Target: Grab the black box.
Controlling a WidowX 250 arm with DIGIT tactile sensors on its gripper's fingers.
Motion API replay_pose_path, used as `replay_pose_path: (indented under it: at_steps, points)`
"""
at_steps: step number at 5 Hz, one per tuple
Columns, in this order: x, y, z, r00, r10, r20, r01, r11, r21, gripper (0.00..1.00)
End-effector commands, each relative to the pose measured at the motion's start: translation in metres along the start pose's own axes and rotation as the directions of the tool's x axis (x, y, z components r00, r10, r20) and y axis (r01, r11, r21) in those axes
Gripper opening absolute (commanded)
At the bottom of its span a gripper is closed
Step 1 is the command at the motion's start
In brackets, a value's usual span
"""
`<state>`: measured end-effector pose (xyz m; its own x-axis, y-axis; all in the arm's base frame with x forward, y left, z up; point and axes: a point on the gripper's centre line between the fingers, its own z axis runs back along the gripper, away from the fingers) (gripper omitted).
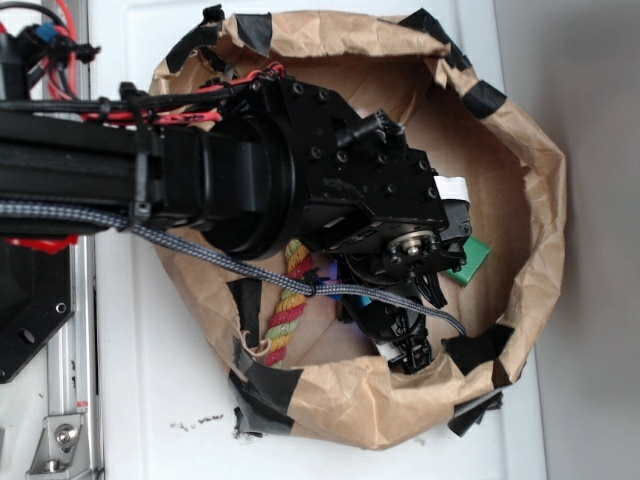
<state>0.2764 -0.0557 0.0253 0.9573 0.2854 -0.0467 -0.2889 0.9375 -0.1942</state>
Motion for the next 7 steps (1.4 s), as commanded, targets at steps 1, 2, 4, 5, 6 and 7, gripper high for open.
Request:
replay_pose_path:
  at_steps: [1, 2, 4, 5, 6, 7]
  points:
    - [0.005, 0.008, -0.029, 0.998, -0.05, 0.032, 0.045, 0.991, 0.128, 0.0]
    - [0.009, 0.013, -0.027, 0.997, -0.07, 0.038, 0.065, 0.991, 0.121, 0.0]
    - [-0.003, 0.042, 0.062, 0.881, -0.365, 0.301, 0.289, 0.918, 0.271, 0.0]
    - [-0.009, 0.047, 0.112, 0.825, -0.427, 0.369, 0.348, 0.9, 0.263, 0.0]
    - [-0.013, 0.043, 0.161, 0.833, -0.45, 0.32, 0.407, 0.892, 0.197, 0.0]
    - [-0.013, 0.029, 0.178, 0.858, -0.463, 0.222, 0.439, 0.886, 0.151, 0.0]
